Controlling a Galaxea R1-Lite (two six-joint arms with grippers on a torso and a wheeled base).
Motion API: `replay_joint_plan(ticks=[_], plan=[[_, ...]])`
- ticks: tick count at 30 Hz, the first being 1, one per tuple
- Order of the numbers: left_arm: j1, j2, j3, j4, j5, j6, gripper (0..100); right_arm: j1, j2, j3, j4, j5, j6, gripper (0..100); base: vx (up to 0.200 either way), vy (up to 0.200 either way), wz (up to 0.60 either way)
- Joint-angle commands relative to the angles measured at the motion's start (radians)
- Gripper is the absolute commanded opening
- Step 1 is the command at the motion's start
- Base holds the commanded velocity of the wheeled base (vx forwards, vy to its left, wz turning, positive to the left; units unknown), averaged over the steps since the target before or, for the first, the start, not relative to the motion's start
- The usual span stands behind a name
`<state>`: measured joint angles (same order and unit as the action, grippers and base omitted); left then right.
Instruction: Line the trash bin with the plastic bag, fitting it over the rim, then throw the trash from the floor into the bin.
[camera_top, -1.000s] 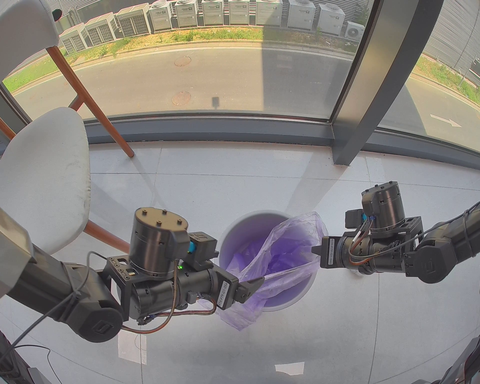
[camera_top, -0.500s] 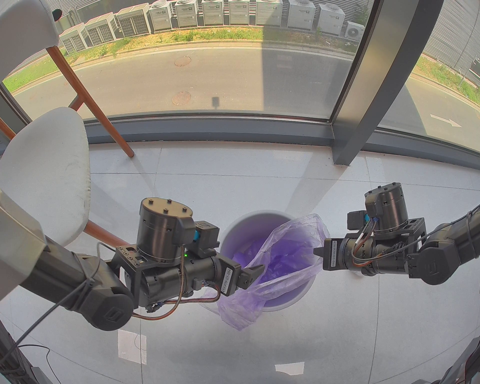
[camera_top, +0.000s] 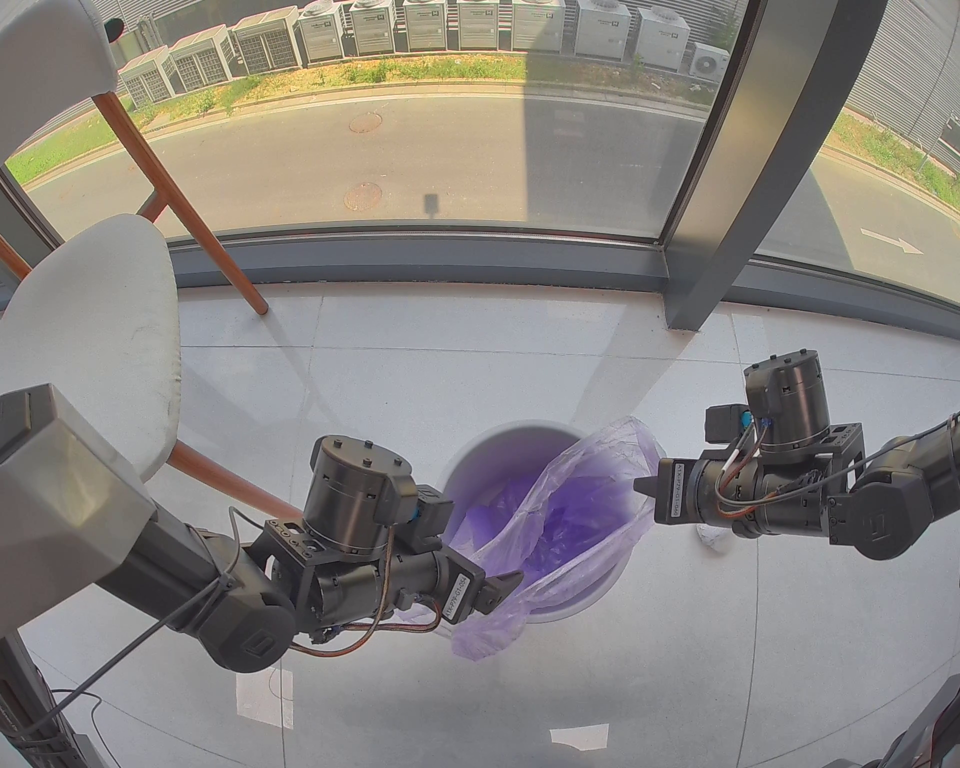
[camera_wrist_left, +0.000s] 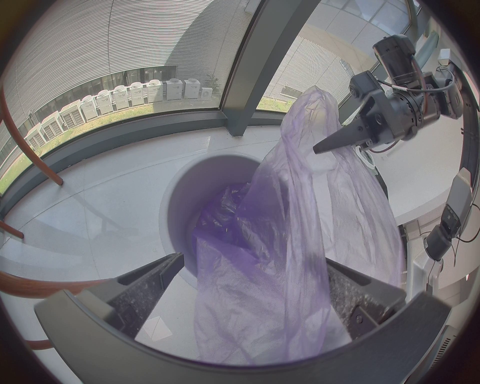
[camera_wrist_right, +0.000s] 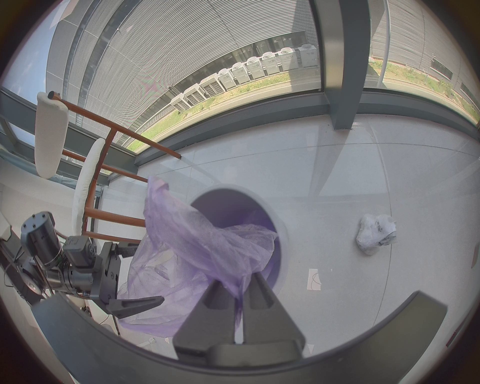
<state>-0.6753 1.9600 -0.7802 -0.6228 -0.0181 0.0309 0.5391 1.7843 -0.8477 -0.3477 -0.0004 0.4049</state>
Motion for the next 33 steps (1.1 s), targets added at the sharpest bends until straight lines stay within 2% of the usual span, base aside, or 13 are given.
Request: replay_joint_plan(ticks=[1, 7, 13, 23, 24, 28, 30, 31, 32, 33], plan=[[0.007, -0.035, 0.047, 0.000, 0.000, 0.001, 100, -0.030, -0.005, -0.019, -0.001, 0.000, -0.006, 0, 0.000, 0.000, 0.00], [0.010, -0.066, 0.111, 0.000, 0.001, 0.001, 100, -0.071, -0.003, -0.047, -0.001, 0.034, -0.041, 0, 0.000, 0.000, 0.00], [0.019, -0.067, 0.118, 0.002, 0.001, 0.026, 100, -0.100, 0.000, -0.065, -0.001, 0.036, -0.054, 0, 0.000, 0.000, 0.00], [0.039, -0.064, 0.133, 0.000, 0.001, 0.043, 100, -0.103, 0.000, -0.065, -0.001, 0.037, -0.054, 0, 0.000, 0.000, 0.00], [0.039, -0.062, 0.133, 0.000, 0.001, 0.046, 0, -0.102, 0.001, -0.065, -0.001, 0.037, -0.054, 0, 0.000, 0.000, 0.00], [0.042, -0.062, 0.134, 0.005, 0.003, 0.044, 0, -0.102, 0.004, -0.065, -0.001, 0.039, -0.058, 0, 0.000, 0.000, 0.00], [0.054, -0.062, 0.118, 0.003, 0.003, 0.040, 0, -0.110, 0.014, -0.057, -0.048, 0.080, -0.110, 0, 0.000, 0.000, 0.00], [0.054, -0.062, 0.118, 0.003, 0.003, 0.040, 0, -0.110, 0.014, -0.057, -0.048, 0.080, -0.110, 0, 0.000, 0.000, 0.00], [0.077, -0.062, 0.075, 0.009, 0.001, 0.037, 0, -0.128, 0.027, -0.045, -0.132, 0.148, -0.153, 0, 0.000, 0.000, 0.00], [0.080, -0.062, 0.072, 0.011, 0.001, 0.037, 0, -0.128, 0.029, -0.044, -0.139, 0.151, -0.156, 0, 0.000, 0.000, 0.00]])
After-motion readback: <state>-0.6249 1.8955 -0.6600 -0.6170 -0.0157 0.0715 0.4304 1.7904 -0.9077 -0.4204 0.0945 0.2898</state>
